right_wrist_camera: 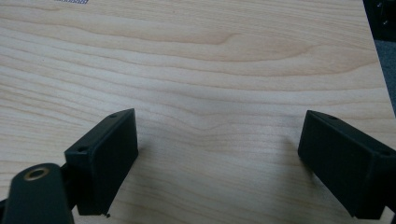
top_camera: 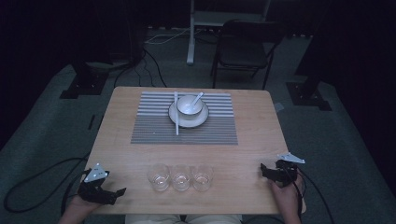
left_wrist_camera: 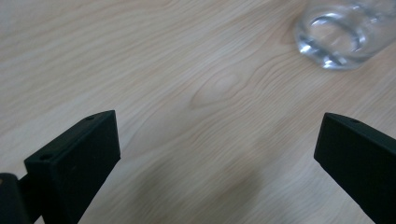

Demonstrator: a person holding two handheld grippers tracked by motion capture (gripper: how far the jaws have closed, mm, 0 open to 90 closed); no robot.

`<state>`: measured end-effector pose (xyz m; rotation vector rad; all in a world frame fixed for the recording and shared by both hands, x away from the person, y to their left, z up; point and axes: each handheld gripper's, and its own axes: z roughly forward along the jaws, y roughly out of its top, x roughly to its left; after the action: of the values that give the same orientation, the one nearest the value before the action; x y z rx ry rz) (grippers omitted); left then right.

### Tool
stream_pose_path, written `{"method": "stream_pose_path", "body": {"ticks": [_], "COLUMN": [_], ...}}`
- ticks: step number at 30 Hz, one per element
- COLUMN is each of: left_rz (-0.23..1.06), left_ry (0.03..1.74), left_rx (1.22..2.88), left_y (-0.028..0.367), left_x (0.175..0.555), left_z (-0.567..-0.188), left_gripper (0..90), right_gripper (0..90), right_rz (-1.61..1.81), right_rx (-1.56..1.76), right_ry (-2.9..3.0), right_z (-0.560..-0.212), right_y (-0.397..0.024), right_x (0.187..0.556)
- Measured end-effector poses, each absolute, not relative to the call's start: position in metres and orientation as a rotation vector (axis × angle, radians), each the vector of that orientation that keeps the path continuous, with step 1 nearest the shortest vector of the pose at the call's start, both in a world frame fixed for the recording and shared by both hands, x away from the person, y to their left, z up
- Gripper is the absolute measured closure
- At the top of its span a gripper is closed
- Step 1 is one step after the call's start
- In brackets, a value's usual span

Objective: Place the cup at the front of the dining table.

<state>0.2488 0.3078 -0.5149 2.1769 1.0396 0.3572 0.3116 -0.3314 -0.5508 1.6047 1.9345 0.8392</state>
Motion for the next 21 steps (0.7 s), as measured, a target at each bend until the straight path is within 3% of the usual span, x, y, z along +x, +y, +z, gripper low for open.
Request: {"method": "stream_pose_path", "body": {"ticks": [21], "left_rz": [0.322], "left_ry": [0.81], "left_rx": [2.191], "left_y": [0.261], "left_x": [0.259], "left_z": [-0.474], "left_gripper": [0.4], "right_gripper": [11.4], "right_rz": [0.839], "right_rx": [1.604], "right_ry": [1.935], "right_z": [-0.551], "right_y": [-0.331], "right_x": [0.312]}}
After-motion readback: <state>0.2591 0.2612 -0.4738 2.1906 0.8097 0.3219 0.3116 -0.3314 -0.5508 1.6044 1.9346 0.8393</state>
